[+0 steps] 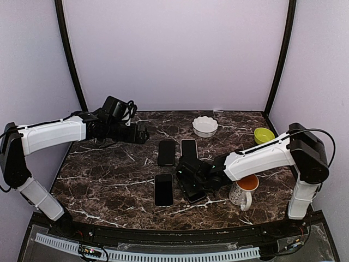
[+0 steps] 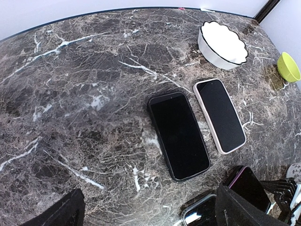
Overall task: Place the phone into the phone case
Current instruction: Install the phone into the phone case, then pick up the phone with the phone case at the center of the board.
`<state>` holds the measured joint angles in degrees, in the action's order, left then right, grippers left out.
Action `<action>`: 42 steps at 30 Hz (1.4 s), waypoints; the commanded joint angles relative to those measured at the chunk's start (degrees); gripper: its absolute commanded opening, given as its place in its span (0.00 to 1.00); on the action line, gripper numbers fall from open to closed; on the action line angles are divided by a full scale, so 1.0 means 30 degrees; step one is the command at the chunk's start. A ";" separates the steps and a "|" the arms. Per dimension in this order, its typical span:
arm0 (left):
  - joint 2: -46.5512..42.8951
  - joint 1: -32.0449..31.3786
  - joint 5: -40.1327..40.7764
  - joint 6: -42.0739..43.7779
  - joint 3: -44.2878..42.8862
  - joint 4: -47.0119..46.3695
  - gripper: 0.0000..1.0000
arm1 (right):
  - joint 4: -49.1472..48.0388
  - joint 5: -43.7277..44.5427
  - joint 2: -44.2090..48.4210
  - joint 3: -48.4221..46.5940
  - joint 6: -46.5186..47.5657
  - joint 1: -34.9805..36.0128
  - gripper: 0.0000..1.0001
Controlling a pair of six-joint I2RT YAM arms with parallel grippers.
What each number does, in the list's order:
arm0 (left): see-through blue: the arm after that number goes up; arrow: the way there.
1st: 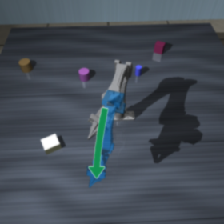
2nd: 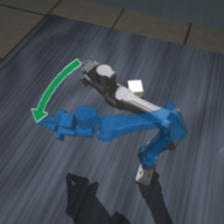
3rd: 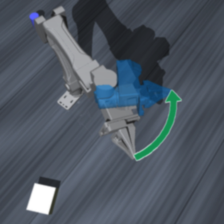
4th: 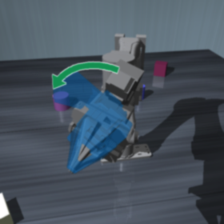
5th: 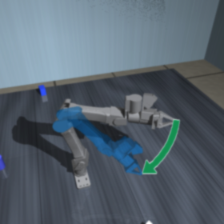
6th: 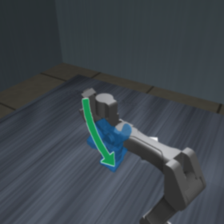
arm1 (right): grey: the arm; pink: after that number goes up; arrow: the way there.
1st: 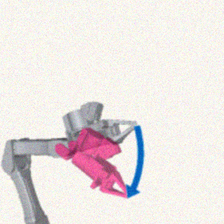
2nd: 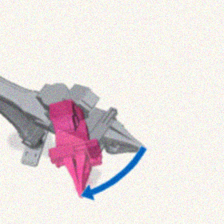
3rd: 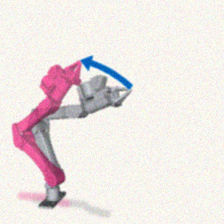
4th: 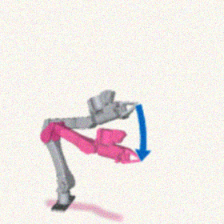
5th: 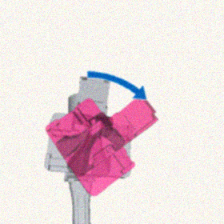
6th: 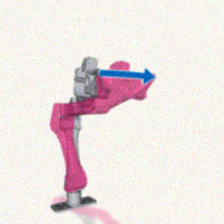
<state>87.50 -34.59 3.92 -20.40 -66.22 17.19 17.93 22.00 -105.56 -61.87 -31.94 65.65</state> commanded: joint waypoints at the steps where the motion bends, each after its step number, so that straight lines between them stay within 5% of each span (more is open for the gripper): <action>1: -0.0252 0.0176 -0.0230 -0.0207 0.0041 -0.0306 0.99 | -0.0194 0.0358 -0.0055 0.0480 -0.0443 -0.0163 0.42; 7: -0.0187 0.0246 -0.0473 -0.0385 0.0164 -0.0339 0.99 | 0.0696 0.0243 0.0396 -0.0227 -0.0468 -0.0151 0.97; 20: -0.0079 0.0352 -0.0916 -0.0384 0.0100 -0.0216 0.99 | 0.2146 0.0411 0.2716 -0.1024 -0.0014 -0.0195 0.98; 22: -0.0113 0.0344 -0.0904 -0.0337 0.0077 -0.0181 0.99 | 0.2584 0.0508 0.3241 -0.0614 -0.0562 -0.0353 0.91; 27: -0.0155 0.0346 -0.1085 -0.0318 0.0070 -0.0233 0.99 | 0.3560 0.0229 0.3465 0.0223 -0.2179 -0.0712 0.40; 29: -0.0163 0.0361 -0.1157 -0.0333 0.0070 -0.0227 0.99 | 0.3870 0.0032 0.3204 0.0351 -0.2637 -0.0731 0.31; 42: -0.0297 0.0377 -0.1172 -0.0252 0.0099 -0.0252 0.99 | 0.3242 -0.1994 0.1905 0.2525 -0.4848 0.0139 0.19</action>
<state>87.53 -33.89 0.86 -21.23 -66.22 17.19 26.94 17.98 -97.62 -56.12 -43.03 64.25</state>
